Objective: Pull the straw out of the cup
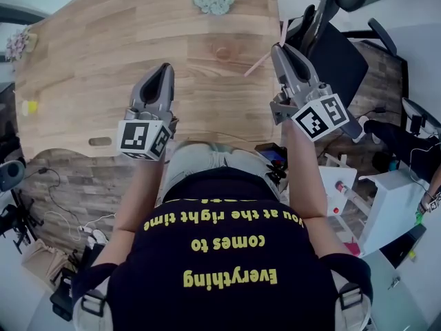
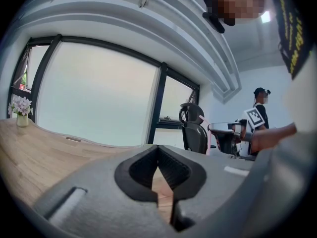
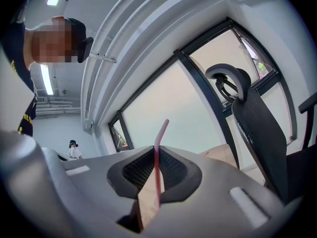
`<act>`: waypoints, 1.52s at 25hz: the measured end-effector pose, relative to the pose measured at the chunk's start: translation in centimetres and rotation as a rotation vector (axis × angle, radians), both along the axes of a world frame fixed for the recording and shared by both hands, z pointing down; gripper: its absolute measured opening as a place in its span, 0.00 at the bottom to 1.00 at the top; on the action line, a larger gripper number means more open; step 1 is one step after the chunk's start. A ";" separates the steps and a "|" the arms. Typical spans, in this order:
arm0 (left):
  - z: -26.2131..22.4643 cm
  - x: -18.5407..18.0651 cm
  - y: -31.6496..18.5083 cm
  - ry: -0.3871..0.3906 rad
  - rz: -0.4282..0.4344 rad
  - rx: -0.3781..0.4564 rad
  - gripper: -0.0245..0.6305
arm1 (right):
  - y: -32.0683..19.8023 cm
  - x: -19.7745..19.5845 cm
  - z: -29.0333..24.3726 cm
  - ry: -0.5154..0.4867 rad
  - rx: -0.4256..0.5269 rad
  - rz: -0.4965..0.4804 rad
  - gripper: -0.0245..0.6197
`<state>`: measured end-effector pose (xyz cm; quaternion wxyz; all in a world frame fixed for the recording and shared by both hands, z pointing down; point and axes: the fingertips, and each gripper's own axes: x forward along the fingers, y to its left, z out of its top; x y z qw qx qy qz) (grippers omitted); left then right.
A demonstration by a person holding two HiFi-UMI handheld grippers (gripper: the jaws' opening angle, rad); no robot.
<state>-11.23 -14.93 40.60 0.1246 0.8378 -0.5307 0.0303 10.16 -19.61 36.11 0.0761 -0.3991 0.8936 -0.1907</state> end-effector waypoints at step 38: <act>2.8 -0.5 1.8 -0.010 -0.004 -0.065 0.04 | -0.2 1.0 17.8 -0.089 -0.585 -0.023 0.09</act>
